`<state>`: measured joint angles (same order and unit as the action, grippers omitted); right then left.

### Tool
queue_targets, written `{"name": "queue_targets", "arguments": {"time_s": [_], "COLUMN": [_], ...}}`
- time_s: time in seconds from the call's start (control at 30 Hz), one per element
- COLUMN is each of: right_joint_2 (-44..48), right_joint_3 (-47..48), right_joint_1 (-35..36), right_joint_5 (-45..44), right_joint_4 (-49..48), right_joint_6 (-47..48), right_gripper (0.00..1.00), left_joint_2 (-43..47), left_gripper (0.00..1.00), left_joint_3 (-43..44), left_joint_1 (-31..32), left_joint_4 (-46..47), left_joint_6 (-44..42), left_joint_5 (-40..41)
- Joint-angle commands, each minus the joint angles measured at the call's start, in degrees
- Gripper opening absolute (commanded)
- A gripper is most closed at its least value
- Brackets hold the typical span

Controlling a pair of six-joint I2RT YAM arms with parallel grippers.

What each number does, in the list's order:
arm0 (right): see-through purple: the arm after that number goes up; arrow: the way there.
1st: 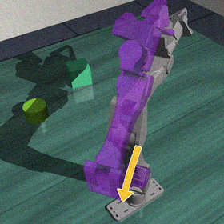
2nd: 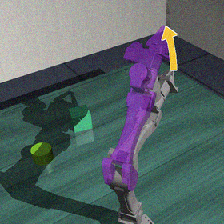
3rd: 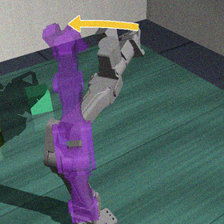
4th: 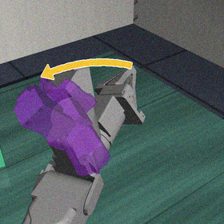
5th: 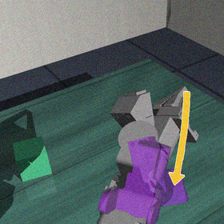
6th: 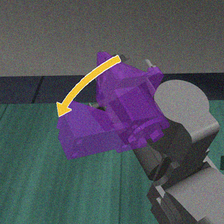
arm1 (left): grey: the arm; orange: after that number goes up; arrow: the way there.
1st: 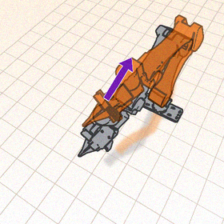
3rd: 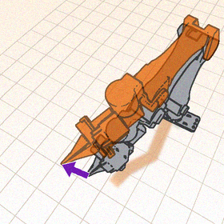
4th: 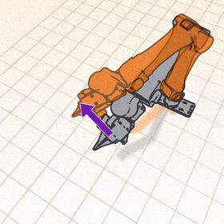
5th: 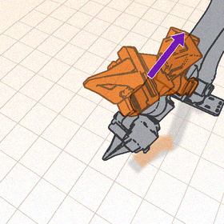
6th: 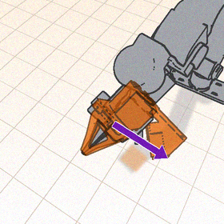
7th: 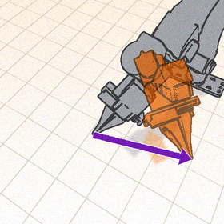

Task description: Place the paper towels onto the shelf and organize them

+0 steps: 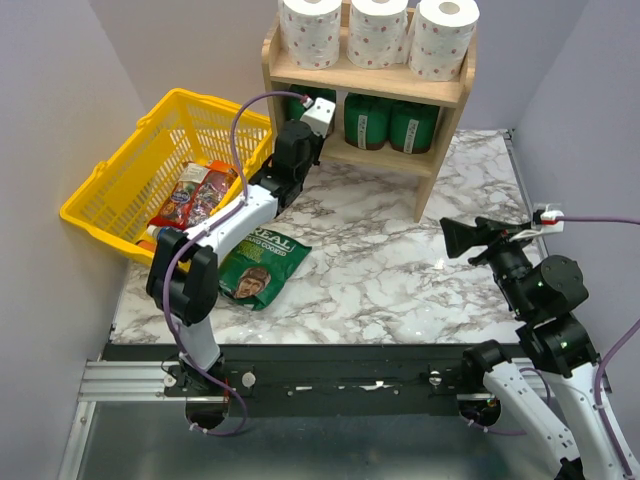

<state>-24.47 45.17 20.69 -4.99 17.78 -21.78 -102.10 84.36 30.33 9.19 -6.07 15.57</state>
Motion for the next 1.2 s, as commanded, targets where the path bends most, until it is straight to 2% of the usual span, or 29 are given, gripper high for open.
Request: {"name": "queue_targets", "arguments": {"time_s": [0.0,0.07,0.17,0.27,0.3,0.37,0.4,0.43,0.57,0.73,0.97,1.17], "right_joint_2": [0.83,0.48,-0.67,-0.84,-0.84,-0.93,-0.93,-0.84,-0.23,1.0,4.25,2.41], "right_joint_3": [0.97,1.32,2.55,2.91,2.91,3.61,4.05,4.14,3.7,3.09,1.24,1.24], "right_joint_1": [0.32,0.32,0.41,0.32,0.32,0.41,0.32,0.41,0.32,0.32,0.32,0.32], "right_joint_5": [2.35,4.02,6.75,6.14,6.31,6.75,7.19,7.45,7.81,5.35,3.68,4.29], "right_joint_4": [3.91,5.94,10.6,12.98,13.42,13.68,14.21,14.21,13.69,13.77,11.05,10.7], "right_joint_6": [2.26,3.14,3.85,2.18,1.57,0.08,-1.06,-1.77,-3.27,-2.39,-3.27,-1.86], "right_gripper": [1.0,1.0,1.0,1.0,1.0,1.0,1.0,1.0,1.0,1.0,1.0,1.0], "left_joint_2": [6.64,11.03,18.59,26.59,28.52,34.23,36.08,39.75,48.74,58.05,60.97,61.15], "left_gripper": [0.0,0.0,0.1,0.24,0.37,0.5,0.87,0.99,0.99,0.99,0.99,0.99], "left_joint_3": [-4.81,-8.06,-13.33,-18.6,-19.75,-22.12,-23.0,-24.84,-30.2,-37.67,-42.87,-44.89], "left_joint_1": [0.35,0.44,0.44,0.61,0.61,0.61,0.7,0.7,0.79,0.79,0.79,0.7], "left_joint_4": [2.41,1.54,0.22,-1.27,-1.89,-4.34,-5.05,-5.67,-6.56,-5.06,-2.78,-1.73], "left_joint_6": [1.14,2.54,5.27,7.8,8.43,9.57,9.93,10.19,10.63,9.76,8.09,8.7], "left_joint_5": [-2.03,-3.61,-10.28,-19.07,-20.65,-26.37,-27.86,-31.18,-35.17,-35.26,-34.21,-35.96]}}
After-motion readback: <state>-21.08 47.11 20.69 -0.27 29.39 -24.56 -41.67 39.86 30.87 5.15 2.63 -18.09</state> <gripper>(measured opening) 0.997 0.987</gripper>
